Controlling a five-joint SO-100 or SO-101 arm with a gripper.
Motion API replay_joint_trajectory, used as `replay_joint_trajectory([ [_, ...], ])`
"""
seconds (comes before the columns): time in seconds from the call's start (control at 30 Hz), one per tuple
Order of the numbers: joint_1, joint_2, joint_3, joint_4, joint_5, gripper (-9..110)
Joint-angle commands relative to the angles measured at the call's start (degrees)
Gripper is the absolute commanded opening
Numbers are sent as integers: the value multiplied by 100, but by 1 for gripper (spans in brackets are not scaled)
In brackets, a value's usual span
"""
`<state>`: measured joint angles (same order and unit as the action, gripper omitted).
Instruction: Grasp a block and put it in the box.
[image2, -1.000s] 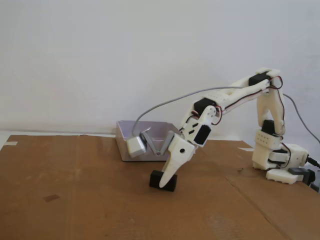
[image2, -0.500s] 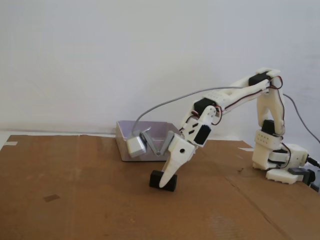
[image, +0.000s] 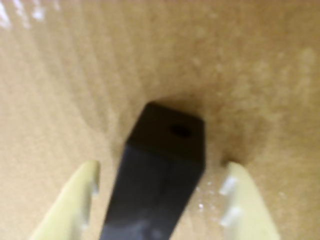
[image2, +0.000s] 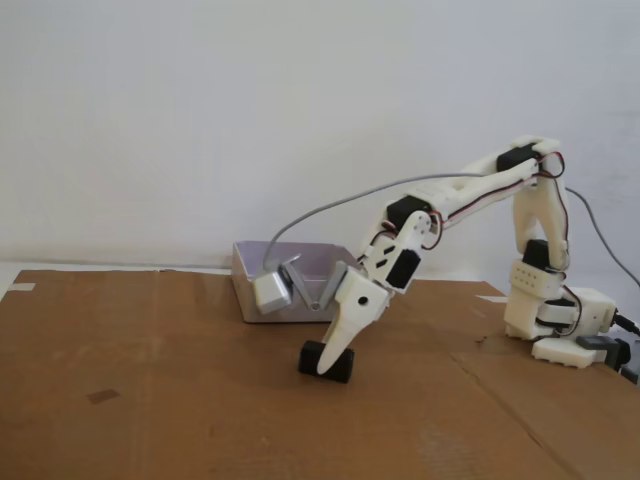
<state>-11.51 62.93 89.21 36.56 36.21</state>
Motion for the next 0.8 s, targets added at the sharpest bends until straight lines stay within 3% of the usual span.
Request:
replay_joint_trajectory([
  [0.0,-123,53,-176,-141,9,16],
  [0.27,-123,53,-176,158,0,3],
  [0.77,-114,123,-193,167,0,3],
])
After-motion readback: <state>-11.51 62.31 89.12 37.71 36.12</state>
